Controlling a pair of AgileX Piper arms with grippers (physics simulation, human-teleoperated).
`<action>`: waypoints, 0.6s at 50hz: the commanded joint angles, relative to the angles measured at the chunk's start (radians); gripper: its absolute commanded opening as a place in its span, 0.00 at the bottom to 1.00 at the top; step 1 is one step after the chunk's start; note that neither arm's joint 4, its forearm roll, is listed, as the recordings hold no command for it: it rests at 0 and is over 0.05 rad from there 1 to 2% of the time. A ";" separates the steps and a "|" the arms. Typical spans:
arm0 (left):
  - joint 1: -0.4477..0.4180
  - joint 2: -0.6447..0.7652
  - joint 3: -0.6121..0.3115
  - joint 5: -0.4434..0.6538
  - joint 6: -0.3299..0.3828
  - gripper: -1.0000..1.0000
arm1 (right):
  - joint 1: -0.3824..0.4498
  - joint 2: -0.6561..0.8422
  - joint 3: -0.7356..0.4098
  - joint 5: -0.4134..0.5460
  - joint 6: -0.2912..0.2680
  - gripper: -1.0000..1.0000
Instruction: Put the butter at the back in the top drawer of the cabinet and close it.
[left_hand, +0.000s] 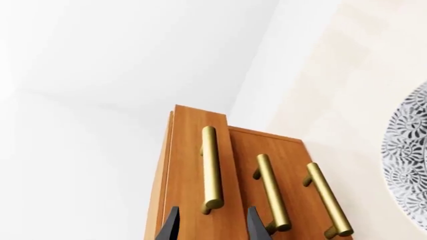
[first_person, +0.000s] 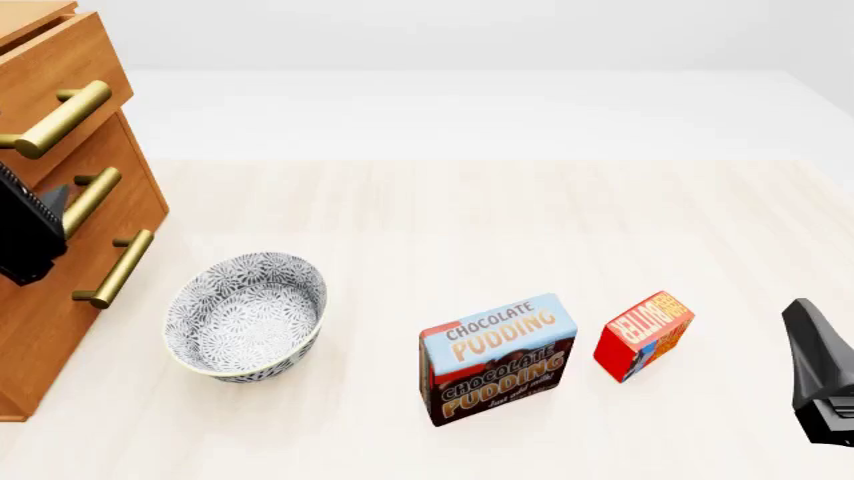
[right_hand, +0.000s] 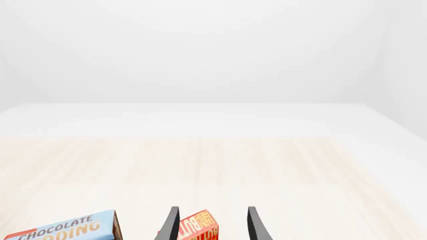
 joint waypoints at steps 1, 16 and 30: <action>0.012 0.014 -0.015 -0.005 -0.002 1.00 | 0.000 0.000 0.000 0.000 0.000 1.00; 0.016 0.049 -0.020 -0.036 0.000 1.00 | 0.000 0.000 0.000 0.000 0.000 1.00; 0.023 0.096 -0.027 -0.076 0.002 1.00 | 0.000 0.000 0.000 0.000 0.000 1.00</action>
